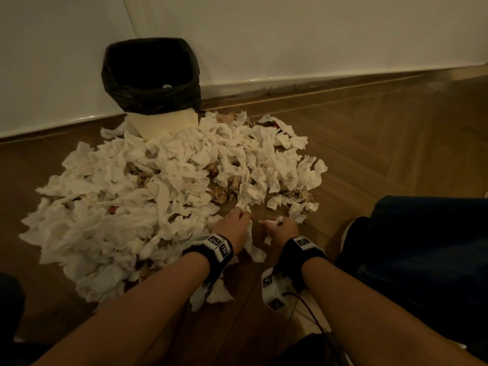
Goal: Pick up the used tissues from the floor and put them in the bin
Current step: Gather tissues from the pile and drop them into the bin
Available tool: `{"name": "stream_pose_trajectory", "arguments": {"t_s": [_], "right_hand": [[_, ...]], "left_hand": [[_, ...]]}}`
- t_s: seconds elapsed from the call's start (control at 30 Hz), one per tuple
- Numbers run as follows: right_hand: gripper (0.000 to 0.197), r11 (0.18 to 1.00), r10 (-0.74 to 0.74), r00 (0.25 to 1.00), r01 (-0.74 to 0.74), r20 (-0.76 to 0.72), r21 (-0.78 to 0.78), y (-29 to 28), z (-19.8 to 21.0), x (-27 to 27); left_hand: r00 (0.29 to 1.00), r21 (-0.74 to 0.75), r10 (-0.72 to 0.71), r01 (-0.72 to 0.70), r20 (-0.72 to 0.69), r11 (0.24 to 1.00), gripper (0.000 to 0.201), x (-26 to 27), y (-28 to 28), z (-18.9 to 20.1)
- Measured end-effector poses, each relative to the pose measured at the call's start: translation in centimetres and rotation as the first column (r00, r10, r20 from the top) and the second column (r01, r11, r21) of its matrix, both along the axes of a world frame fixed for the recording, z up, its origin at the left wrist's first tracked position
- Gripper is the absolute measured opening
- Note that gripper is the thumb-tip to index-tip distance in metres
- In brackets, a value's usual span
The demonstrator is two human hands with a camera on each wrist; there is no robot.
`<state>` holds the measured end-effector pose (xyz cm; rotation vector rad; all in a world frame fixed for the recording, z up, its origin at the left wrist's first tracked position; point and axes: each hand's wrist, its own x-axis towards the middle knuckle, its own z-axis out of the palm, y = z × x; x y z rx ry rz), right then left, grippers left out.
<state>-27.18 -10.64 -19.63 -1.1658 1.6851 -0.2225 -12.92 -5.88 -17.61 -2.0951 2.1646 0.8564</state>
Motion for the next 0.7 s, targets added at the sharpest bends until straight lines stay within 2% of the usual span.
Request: {"name": "stream_pose_trajectory", "arguments": {"t_s": [0.13,0.23,0.33,0.4,0.5,0.57,0.63,0.7], "right_hand": [[0.024,0.957,-0.280,0.954,0.269,0.104,0.106,-0.5,-0.4,-0.8],[0.020,0.948,-0.294,0.939,0.262,0.179,0.181,-0.9,-0.8,-1.5],[0.009,0.903,-0.409,0.862,0.338,0.298,0.264,-1.0,-0.6,-1.9],[0.033,0.873,-0.475,0.818,0.390,0.324,0.294,-1.2,-0.4,-2.1],[0.031,0.776,-0.628,0.720,0.549,0.296,0.311,-1.5,0.0,-2.0],[0.020,0.758,-0.651,0.693,0.567,0.309,0.323,-1.6,0.1,-1.7],[0.020,0.772,-0.632,0.708,0.541,0.316,0.332,-1.4,-0.1,-1.5],[0.018,0.763,-0.642,0.691,0.534,0.332,0.365,-1.2,0.0,-1.3]], "left_hand": [[0.994,0.018,-0.096,0.096,0.046,0.995,0.054,-0.4,0.3,-0.2],[0.978,0.027,-0.159,0.156,0.134,0.987,0.058,-0.6,0.5,-0.4],[0.963,-0.007,-0.179,0.185,0.202,0.983,0.054,-0.8,0.8,-0.9],[0.964,0.002,-0.171,0.174,0.204,0.985,0.054,-1.0,0.9,-0.9],[0.962,0.069,-0.190,0.180,0.196,0.981,0.055,-1.2,0.8,-0.9],[0.949,0.098,-0.226,0.209,0.220,0.973,0.054,-1.3,0.8,-1.1],[0.918,0.124,-0.287,0.263,0.272,0.957,0.050,-1.5,0.8,-1.4],[0.894,0.150,-0.333,0.301,0.300,0.942,0.047,-1.6,0.8,-1.6]]}}
